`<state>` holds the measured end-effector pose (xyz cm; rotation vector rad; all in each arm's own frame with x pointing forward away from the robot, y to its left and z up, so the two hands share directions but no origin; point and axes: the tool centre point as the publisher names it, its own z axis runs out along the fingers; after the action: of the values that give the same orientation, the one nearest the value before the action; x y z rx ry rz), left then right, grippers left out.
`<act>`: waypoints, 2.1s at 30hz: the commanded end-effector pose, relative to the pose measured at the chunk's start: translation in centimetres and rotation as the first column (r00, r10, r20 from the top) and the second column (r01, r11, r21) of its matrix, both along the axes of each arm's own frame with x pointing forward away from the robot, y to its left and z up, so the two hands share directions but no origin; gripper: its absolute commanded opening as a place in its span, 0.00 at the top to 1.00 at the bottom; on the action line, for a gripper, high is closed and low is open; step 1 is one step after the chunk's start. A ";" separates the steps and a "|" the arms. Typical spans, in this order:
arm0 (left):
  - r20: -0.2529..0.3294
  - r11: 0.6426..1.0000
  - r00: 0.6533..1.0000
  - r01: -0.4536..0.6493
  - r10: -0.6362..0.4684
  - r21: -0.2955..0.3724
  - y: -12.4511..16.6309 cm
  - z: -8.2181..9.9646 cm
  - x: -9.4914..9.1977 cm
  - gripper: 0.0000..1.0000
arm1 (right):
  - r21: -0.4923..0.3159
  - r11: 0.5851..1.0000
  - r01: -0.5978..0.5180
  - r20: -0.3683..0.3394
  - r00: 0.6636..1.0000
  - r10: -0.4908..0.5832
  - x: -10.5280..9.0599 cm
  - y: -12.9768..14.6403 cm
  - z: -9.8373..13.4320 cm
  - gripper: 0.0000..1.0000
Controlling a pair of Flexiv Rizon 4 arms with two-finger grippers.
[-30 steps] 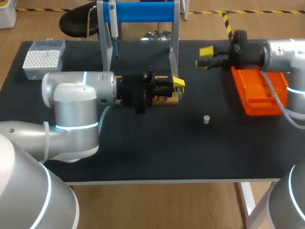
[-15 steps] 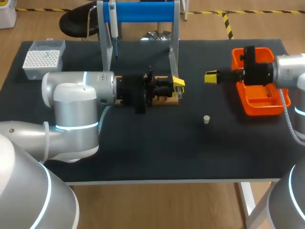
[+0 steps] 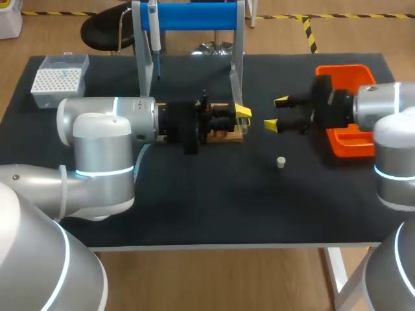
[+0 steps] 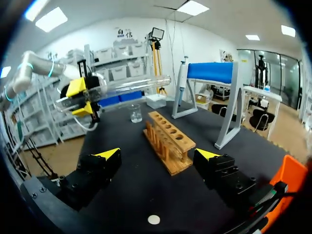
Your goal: Invert the test tube, pick up the pipette, mount the tip to pipette, aspirate from beaker and dispense into the tube, eject the tip, return the pipette, and cap with the stopper.
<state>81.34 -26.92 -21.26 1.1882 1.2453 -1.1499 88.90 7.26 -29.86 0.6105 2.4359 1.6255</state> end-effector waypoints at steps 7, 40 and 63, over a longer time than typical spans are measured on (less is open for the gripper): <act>0.000 1.000 1.000 0.002 -0.002 0.001 0.0 0.0 0.1 1.00 | -0.106 0.993 0.054 0.011 0.999 -0.053 1.0 2.0 -0.9 0.00; -0.473 0.997 0.880 0.068 -0.052 0.019 2.4 1.6 2.8 1.00 | -0.117 0.992 0.043 0.024 0.999 -0.040 1.9 3.5 -2.1 0.00; -0.865 0.988 0.480 0.023 -0.145 -0.153 3.4 2.8 4.0 1.00 | -0.117 0.992 0.043 0.024 0.999 -0.040 1.9 3.5 -2.1 0.00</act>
<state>84.76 -23.97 -18.60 0.5571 1.8106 -1.9250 90.84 10.83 -31.91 0.6181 2.4664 1.4519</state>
